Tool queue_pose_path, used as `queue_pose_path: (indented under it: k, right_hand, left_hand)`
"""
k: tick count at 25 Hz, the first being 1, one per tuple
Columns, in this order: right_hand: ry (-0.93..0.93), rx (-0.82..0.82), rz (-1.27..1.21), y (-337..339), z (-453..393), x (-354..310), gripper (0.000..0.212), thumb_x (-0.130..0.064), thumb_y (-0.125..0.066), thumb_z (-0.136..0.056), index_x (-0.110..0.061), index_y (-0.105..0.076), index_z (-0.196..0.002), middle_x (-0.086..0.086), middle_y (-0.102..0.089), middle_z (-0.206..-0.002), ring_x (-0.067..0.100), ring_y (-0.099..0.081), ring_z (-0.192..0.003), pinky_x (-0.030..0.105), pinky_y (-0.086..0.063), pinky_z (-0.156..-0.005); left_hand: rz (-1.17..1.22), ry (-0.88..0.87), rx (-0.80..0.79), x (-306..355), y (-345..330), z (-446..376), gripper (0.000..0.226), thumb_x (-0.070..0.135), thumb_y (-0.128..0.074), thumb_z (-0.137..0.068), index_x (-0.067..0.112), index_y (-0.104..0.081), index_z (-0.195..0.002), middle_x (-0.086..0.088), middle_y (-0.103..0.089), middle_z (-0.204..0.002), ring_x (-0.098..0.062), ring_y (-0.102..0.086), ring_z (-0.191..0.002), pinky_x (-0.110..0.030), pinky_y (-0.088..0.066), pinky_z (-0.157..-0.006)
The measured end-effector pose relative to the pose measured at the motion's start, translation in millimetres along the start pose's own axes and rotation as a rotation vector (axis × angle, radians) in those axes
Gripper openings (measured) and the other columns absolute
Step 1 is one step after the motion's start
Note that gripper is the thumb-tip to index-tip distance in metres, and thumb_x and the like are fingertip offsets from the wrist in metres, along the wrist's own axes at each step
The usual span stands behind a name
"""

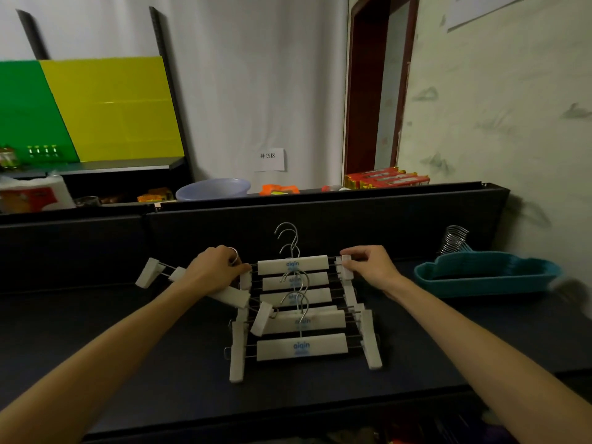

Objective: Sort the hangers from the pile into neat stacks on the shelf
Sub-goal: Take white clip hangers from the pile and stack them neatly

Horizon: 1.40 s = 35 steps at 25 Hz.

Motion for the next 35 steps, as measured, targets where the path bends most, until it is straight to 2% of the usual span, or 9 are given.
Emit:
queue_pose_path:
  k: [4,7,11,15,20,24,28,31,35]
  right_hand:
    - [0.017,-0.018,-0.012,-7,10,0,0.025,-0.015,-0.068,-0.093,-0.016,-0.072,-0.118,-0.002,-0.07,-0.113,0.008,-0.064,-0.107,0.022,-0.053,-0.086]
    - [0.01,-0.021,-0.059,-7,15,-1,0.025,-0.014,-0.066,-0.095,-0.015,-0.072,-0.118,-0.003,-0.07,-0.113,0.005,-0.064,-0.105,0.016,-0.051,-0.08]
    - [-0.003,-0.038,-0.019,-10,23,8,0.023,-0.013,-0.067,-0.093,-0.019,-0.073,-0.115,-0.004,-0.07,-0.115,0.006,-0.062,-0.111,0.027,-0.05,-0.097]
    - [-0.011,-0.045,0.002,-12,33,10,0.023,-0.013,-0.068,-0.093,-0.019,-0.073,-0.114,-0.002,-0.07,-0.114,0.008,-0.063,-0.11,0.027,-0.049,-0.098]
    - [0.052,-0.051,0.093,-9,40,7,0.023,-0.015,-0.068,-0.094,-0.021,-0.072,-0.115,-0.004,-0.071,-0.113,0.007,-0.063,-0.11,0.029,-0.05,-0.098]
    - [0.061,-0.091,0.126,-6,44,10,0.028,-0.009,-0.066,-0.093,-0.031,-0.07,-0.111,-0.005,-0.07,-0.115,0.008,-0.064,-0.112,0.03,-0.052,-0.096]
    - [0.036,-0.103,0.155,-6,47,12,0.031,-0.006,-0.062,-0.095,-0.027,-0.068,-0.116,-0.001,-0.068,-0.119,0.013,-0.063,-0.114,0.035,-0.056,-0.094]
    - [0.033,-0.075,0.167,-7,49,13,0.031,-0.004,-0.061,-0.095,-0.025,-0.069,-0.117,-0.001,-0.068,-0.12,0.013,-0.062,-0.115,0.037,-0.054,-0.098]
    - [0.013,-0.075,0.14,-6,53,12,0.027,-0.004,-0.059,-0.096,-0.024,-0.07,-0.111,0.001,-0.069,-0.116,0.014,-0.065,-0.11,0.036,-0.058,-0.091]
  left_hand:
    - [-0.09,0.007,-0.05,-1,-1,4,0.021,0.046,-0.059,-0.097,0.026,-0.064,-0.095,0.005,-0.063,-0.082,-0.005,-0.062,-0.069,-0.019,-0.043,-0.062]
    - [-0.103,0.003,-0.058,-5,1,12,0.022,0.045,-0.061,-0.096,0.023,-0.066,-0.097,0.004,-0.064,-0.084,-0.006,-0.062,-0.071,-0.02,-0.045,-0.065]
    - [-0.053,-0.031,-0.026,-4,3,29,0.033,0.055,-0.065,-0.091,0.025,-0.065,-0.104,0.006,-0.065,-0.088,-0.005,-0.063,-0.074,-0.027,-0.055,-0.074]
    - [-0.055,-0.074,-0.092,-3,-3,46,0.067,0.075,-0.066,-0.074,0.025,-0.062,-0.117,0.008,-0.068,-0.096,-0.003,-0.063,-0.08,-0.025,-0.057,-0.077]
    - [-0.153,-0.104,-0.193,0,-9,60,0.111,0.091,-0.062,-0.058,0.028,-0.042,-0.147,0.003,-0.062,-0.129,-0.013,-0.062,-0.107,-0.026,-0.052,-0.085]
    - [-0.137,-0.091,-0.261,-1,-16,62,0.121,0.096,-0.057,-0.053,0.028,-0.037,-0.152,0.001,-0.056,-0.142,-0.018,-0.058,-0.121,-0.034,-0.051,-0.097]
    - [-0.103,-0.094,-0.292,-5,-16,68,0.147,0.11,-0.038,-0.035,0.028,-0.026,-0.157,-0.002,-0.051,-0.148,-0.02,-0.056,-0.126,-0.034,-0.049,-0.099]
    - [-0.157,-0.133,-0.36,-4,-17,78,0.146,0.107,-0.043,-0.039,0.031,-0.013,-0.16,-0.002,-0.044,-0.154,-0.02,-0.053,-0.129,-0.033,-0.048,-0.098]
    - [-0.201,-0.118,-0.466,-8,-24,86,0.144,0.096,-0.059,-0.05,0.031,0.004,-0.161,-0.003,-0.033,-0.161,-0.023,-0.048,-0.135,-0.034,-0.047,-0.102]
Point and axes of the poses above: each hand's wrist, its own z-axis away from the middle knuckle, its own y-axis out of the back of the hand, x = y × z, the point moved 7 cm from there along -z, towards the middle knuckle
